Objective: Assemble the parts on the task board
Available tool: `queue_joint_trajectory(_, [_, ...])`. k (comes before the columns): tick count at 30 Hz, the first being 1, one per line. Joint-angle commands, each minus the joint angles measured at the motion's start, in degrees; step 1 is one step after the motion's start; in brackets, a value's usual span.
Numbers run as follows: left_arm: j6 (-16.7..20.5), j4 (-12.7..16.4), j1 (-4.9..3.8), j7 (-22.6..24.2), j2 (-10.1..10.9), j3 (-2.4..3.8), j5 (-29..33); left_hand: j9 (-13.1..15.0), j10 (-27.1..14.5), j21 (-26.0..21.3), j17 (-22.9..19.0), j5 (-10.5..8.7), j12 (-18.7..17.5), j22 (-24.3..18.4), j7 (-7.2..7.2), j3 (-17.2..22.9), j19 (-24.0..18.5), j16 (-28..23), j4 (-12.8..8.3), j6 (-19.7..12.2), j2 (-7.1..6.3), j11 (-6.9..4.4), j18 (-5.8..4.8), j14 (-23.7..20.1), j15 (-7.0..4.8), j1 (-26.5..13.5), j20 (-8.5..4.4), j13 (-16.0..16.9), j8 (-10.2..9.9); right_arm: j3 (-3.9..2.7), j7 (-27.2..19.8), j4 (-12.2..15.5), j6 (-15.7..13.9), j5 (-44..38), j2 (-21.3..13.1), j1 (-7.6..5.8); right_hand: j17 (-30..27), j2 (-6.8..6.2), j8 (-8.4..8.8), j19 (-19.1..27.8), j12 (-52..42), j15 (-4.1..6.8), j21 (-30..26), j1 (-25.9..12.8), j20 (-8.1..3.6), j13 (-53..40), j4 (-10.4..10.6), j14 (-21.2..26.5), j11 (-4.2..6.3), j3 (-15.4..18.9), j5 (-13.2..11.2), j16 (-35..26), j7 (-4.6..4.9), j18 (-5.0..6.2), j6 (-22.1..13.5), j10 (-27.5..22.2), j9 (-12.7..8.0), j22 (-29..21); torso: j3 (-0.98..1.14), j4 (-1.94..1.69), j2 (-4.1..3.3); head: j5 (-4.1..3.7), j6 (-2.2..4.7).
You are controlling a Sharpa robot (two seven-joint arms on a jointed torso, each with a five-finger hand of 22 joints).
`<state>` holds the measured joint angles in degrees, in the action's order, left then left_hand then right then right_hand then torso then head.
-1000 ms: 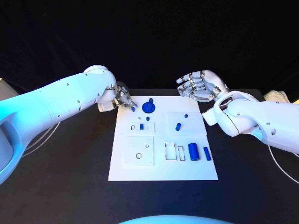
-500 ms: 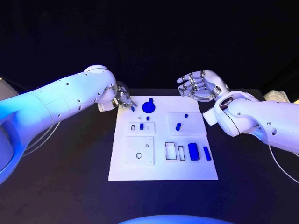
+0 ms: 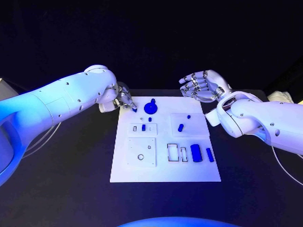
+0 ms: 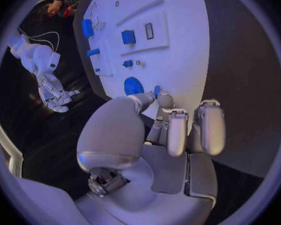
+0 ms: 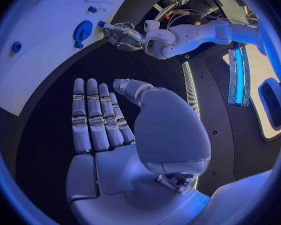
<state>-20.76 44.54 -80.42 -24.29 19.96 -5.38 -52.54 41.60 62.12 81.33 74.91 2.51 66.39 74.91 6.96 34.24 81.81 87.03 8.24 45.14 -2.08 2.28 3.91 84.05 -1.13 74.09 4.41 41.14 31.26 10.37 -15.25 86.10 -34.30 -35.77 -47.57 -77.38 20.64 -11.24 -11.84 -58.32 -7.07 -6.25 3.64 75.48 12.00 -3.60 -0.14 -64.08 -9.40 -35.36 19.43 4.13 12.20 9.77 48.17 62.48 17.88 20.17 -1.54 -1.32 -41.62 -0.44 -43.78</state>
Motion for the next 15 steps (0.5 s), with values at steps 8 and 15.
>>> queue_joint_trajectory(8, [-0.79,-0.06,0.03,-1.29,-0.01,-0.23,4.93,2.72,1.26,0.4,10.73,2.69,0.1,5.25,-0.03,13.44,0.33,0.12,-9.48,0.98,-1.41,0.06,-0.92,4.12,-0.13,-4.36,0.17,0.57,2.21,-0.03,0.1,-0.15,0.66,0.02,0.25,-0.02,-0.4,0.0,0.52,-0.07,0.61,-0.56,-0.07,-1.0,0.46,0.07,0.03,0.19,-0.48,0.28,0.38,-0.29,1.73,0.54,-0.59,-0.22,-0.18,-0.71,0.0,-0.13,0.0,0.18,0.35])
queue_joint_trajectory(15, [1.29,0.2,0.02,-2.29,0.46,-0.42,9.66,3.87,3.96,1.2,10.86,11.88,2.47,6.2,-0.67,16.11,1.03,0.23,-11.46,2.08,-2.81,-0.56,-1.16,4.26,-0.72,-8.31,-0.27,4.15,3.75,-0.02,0.4,-0.2,1.1,0.04,0.34,-0.01,-0.55,-0.03,0.62,0.0,0.74,-0.62,-0.08,-1.07,0.51,0.07,0.06,0.29,-0.53,0.31,0.4,-0.32,1.78,0.54,-0.69,-0.33,-0.22,-0.97,-0.04,-0.08,0.0,0.57,0.34])
